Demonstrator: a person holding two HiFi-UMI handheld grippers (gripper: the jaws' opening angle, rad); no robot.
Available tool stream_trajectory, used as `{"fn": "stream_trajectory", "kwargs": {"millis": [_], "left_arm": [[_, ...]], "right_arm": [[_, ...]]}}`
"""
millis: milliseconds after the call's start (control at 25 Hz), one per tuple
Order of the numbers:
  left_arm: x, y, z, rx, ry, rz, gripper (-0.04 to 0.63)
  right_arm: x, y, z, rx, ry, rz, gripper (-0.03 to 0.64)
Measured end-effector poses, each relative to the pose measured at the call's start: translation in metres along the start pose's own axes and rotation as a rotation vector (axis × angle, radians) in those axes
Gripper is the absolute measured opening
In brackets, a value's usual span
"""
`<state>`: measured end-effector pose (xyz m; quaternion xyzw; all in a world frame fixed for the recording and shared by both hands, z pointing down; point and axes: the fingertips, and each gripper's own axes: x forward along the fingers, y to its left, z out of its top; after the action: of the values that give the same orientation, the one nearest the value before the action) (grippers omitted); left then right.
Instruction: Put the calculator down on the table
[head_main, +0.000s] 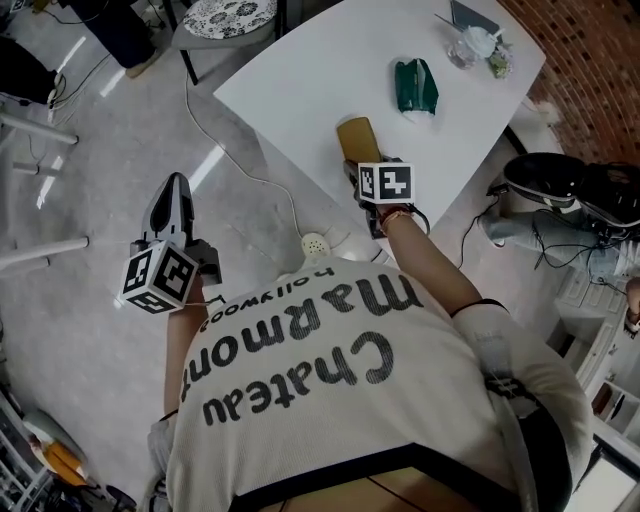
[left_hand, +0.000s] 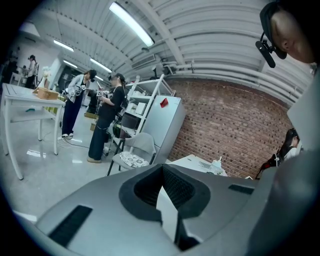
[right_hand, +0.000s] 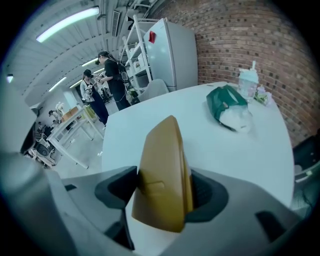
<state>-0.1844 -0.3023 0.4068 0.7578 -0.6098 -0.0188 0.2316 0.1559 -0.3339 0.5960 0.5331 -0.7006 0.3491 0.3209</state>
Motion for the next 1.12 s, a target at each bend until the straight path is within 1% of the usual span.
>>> {"fn": "stream_trajectory", "kwargs": {"millis": [80, 200, 680, 1120], "left_arm": [[-0.001, 0.0, 0.001, 0.001, -0.002, 0.0, 0.002], [-0.001, 0.0, 0.001, -0.001, -0.004, 0.0, 0.002], [-0.002, -0.004, 0.001, 0.0, 0.0, -0.003, 0.002], [-0.009, -0.003, 0.002, 0.002, 0.003, -0.003, 0.002]], "right_arm": [[0.0, -0.003, 0.0, -0.006, 0.0, -0.012, 0.323], [-0.001, -0.008, 0.001, -0.008, -0.004, -0.02, 0.341], [-0.002, -0.016, 0.003, 0.011, -0.008, -0.024, 0.364], [-0.005, -0.014, 0.003, 0.006, -0.016, -0.036, 0.376]]}}
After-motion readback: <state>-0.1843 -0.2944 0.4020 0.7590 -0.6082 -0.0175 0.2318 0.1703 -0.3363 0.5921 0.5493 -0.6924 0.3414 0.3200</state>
